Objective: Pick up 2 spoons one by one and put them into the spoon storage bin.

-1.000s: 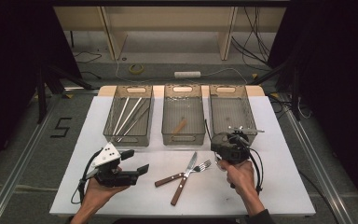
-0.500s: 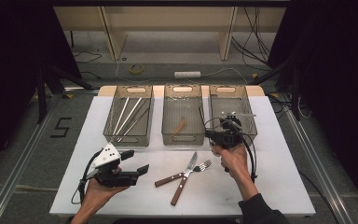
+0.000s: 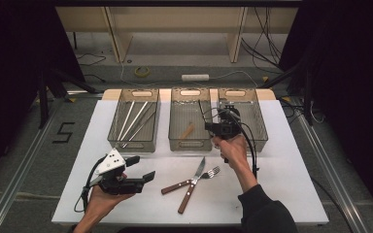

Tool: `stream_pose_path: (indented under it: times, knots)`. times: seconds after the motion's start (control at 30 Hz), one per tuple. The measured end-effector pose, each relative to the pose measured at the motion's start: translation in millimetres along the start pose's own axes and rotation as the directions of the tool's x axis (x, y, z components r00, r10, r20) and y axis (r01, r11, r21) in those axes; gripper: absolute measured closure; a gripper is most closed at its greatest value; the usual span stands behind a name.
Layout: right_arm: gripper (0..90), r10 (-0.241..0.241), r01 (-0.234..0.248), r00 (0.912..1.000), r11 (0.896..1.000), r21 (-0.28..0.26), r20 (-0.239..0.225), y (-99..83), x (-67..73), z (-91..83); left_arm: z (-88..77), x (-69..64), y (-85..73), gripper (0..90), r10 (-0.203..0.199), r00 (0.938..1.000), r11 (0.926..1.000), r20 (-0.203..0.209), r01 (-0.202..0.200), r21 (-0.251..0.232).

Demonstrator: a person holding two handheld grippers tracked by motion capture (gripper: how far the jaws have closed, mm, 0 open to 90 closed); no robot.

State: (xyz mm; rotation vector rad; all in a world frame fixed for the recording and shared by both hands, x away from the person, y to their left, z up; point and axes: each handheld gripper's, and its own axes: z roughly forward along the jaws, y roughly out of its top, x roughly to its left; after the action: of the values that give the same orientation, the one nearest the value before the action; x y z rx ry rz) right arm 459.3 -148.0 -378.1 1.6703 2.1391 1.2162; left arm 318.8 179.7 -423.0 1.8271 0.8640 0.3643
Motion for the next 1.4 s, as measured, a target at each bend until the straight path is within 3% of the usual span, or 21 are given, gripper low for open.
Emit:
stream_pose_path:
  times: [0.57,1.23,1.4]
  knots:
    - [90.0,-0.021,0.021,0.9995,1.000,0.010,0.023,37.0,8.2,38.5,-0.2,-0.6,0.0,20.8,0.009,0.9999,1.0000,0.009,-0.009,0.000]
    - [89.7,-0.018,0.016,0.9971,0.999,0.032,0.073,44.7,4.1,67.6,1.4,-3.3,-0.2,20.8,0.014,0.9996,0.9999,0.026,-0.014,-0.001]
    - [85.5,-0.030,0.027,0.9969,0.999,0.042,0.073,44.0,4.2,72.7,1.6,-3.7,-0.4,20.8,0.018,0.9994,0.9998,0.030,-0.018,0.008]
